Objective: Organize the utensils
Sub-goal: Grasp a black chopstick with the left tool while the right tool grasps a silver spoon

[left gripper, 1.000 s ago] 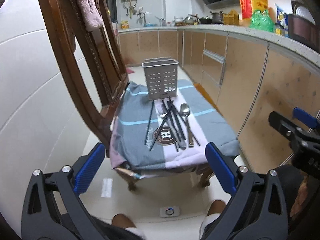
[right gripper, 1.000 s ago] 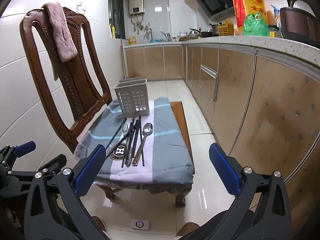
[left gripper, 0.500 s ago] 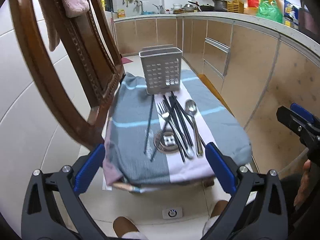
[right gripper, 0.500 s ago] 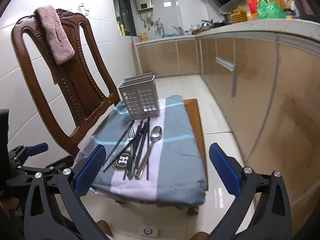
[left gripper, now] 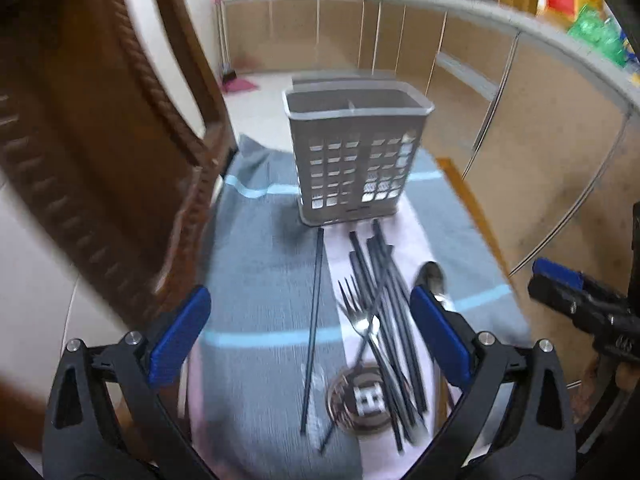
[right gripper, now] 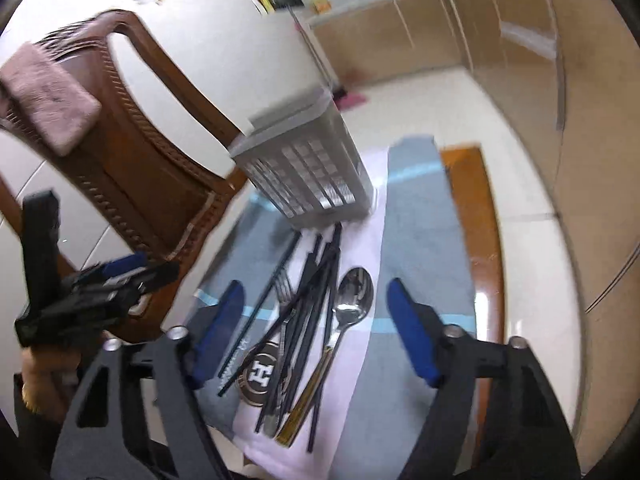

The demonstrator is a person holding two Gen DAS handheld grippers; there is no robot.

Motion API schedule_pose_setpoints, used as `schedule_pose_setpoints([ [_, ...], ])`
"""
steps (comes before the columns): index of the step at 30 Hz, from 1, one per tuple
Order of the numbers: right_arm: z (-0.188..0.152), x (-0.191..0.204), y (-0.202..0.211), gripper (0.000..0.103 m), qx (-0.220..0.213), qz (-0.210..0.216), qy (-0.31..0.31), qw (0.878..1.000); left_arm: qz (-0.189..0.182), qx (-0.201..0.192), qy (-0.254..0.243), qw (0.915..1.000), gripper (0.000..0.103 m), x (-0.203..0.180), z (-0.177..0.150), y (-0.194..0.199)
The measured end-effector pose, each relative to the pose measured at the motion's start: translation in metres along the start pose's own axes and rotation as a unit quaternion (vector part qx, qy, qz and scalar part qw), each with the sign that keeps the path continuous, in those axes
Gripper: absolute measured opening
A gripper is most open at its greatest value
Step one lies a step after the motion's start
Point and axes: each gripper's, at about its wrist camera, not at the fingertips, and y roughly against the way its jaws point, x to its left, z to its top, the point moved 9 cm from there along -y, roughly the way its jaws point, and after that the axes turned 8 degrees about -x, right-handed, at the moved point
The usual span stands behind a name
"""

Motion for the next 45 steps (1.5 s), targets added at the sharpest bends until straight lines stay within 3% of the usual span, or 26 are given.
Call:
schedule_pose_setpoints([
  [6,-0.005,-0.026,-0.052,0.054,0.061,0.022,-0.011,0.998,0.004,0.062,-0.006,0.9980,0.076,0.001,0.002,-0.078],
  [12,-0.017,-0.040,-0.093,0.044,0.117,0.062,-0.013,0.991,0.007,0.087,-0.013,0.9961,0.069,0.001,-0.001,-0.125],
  [15,-0.021,-0.052,-0.104,0.044,0.135,0.074,-0.020,0.988,0.000,0.101,-0.002,0.9949,0.064,0.005,-0.004,-0.142],
  [20,-0.023,-0.053,-0.112,0.044,0.149,0.129,-0.031,0.980,-0.005,0.118,0.002,0.9929,0.060,0.006,-0.014,-0.160],
  [26,-0.022,-0.049,-0.116,0.042,0.159,0.163,-0.017,0.974,-0.006,0.102,0.011,0.9948,0.057,0.009,-0.009,-0.168],
  [32,-0.026,-0.037,-0.119,0.041,0.165,0.152,0.023,0.974,-0.012,0.087,0.002,0.9961,0.020,-0.002,-0.001,-0.164],
  [34,-0.027,-0.034,-0.121,0.035,0.169,0.142,0.032,0.975,-0.016,0.083,-0.006,0.9964,0.008,-0.008,0.000,-0.162],
  [37,-0.033,-0.033,-0.125,0.007,0.182,0.118,0.051,0.975,-0.012,0.072,-0.017,0.9972,0.007,-0.012,0.001,-0.160],
  [42,-0.030,-0.024,-0.120,0.005,0.179,0.101,0.072,0.976,-0.028,0.045,0.002,0.9986,0.007,-0.012,0.009,-0.144],
  [45,-0.018,-0.013,-0.102,0.005,0.154,0.099,0.087,0.979,-0.031,0.012,0.003,0.9995,0.007,-0.012,0.024,-0.114],
])
